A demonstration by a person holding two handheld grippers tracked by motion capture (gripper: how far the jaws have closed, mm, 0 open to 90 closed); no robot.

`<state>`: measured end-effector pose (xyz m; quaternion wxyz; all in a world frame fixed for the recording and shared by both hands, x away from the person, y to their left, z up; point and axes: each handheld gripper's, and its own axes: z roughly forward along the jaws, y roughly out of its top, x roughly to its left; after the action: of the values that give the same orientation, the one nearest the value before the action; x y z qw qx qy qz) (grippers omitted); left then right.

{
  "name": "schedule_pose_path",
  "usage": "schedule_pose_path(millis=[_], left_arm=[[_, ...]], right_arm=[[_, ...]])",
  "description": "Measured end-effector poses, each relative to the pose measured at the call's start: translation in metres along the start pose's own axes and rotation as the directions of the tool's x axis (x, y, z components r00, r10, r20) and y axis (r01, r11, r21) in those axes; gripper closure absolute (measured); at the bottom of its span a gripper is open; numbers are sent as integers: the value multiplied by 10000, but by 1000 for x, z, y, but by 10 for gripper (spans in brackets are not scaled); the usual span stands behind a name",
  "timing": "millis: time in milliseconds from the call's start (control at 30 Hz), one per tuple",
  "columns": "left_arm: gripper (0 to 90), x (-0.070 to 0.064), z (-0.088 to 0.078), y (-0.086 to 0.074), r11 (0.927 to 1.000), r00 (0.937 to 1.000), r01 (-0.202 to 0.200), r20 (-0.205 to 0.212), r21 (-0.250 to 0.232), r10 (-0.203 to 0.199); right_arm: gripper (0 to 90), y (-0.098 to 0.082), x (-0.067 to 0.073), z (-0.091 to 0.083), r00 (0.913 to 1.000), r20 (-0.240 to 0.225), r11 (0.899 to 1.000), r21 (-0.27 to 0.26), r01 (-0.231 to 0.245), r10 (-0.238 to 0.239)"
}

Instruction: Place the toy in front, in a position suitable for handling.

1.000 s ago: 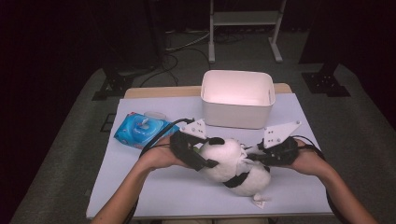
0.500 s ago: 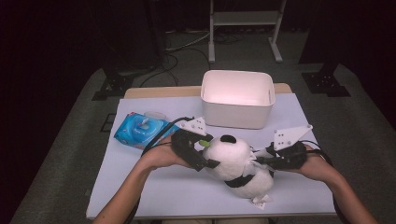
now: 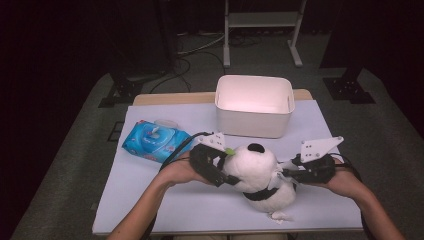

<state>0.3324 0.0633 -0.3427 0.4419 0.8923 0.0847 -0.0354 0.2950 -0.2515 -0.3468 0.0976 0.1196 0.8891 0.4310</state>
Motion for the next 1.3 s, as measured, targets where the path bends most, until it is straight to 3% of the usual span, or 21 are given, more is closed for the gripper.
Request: schedule_pose_path(millis=[167,267,433,733,833,1033,1167,1300], left_arm=[[295,-3,-11,8,9993,9994,-308,-166,-233,305],[301,-5,-19,16,9986,9979,-534,-367,-56,532],[303,-9,-28,18,9983,9965,-543,-619,195,554],[303,-11,-38,25,9965,9938,-716,-816,435,750],[304,-13,-38,30,9950,9934,-826,-749,553,867],[304,-13,-30,37,9922,9928,-909,-698,849,970],[304,-11,-28,32,9928,9936,-901,-616,794,951],[301,-10,-27,29,9945,9948,-791,-582,680,831]], right_arm=[[787,6,-3,-11,10000,-44,9992,-388,-32,30],[787,12,-4,-14,10000,22,9991,-412,32,-31],[792,19,-5,-16,10000,5,9986,-525,83,-82],[792,35,-5,-22,9997,23,9958,-881,262,-261],[792,49,-6,-27,9990,23,9919,-1189,438,-438],[792,66,-6,-21,9961,124,9930,-791,878,-871],[791,62,-7,-18,9967,79,9944,-688,807,-804],[791,45,-9,-11,9991,7,9975,-565,426,-426]])
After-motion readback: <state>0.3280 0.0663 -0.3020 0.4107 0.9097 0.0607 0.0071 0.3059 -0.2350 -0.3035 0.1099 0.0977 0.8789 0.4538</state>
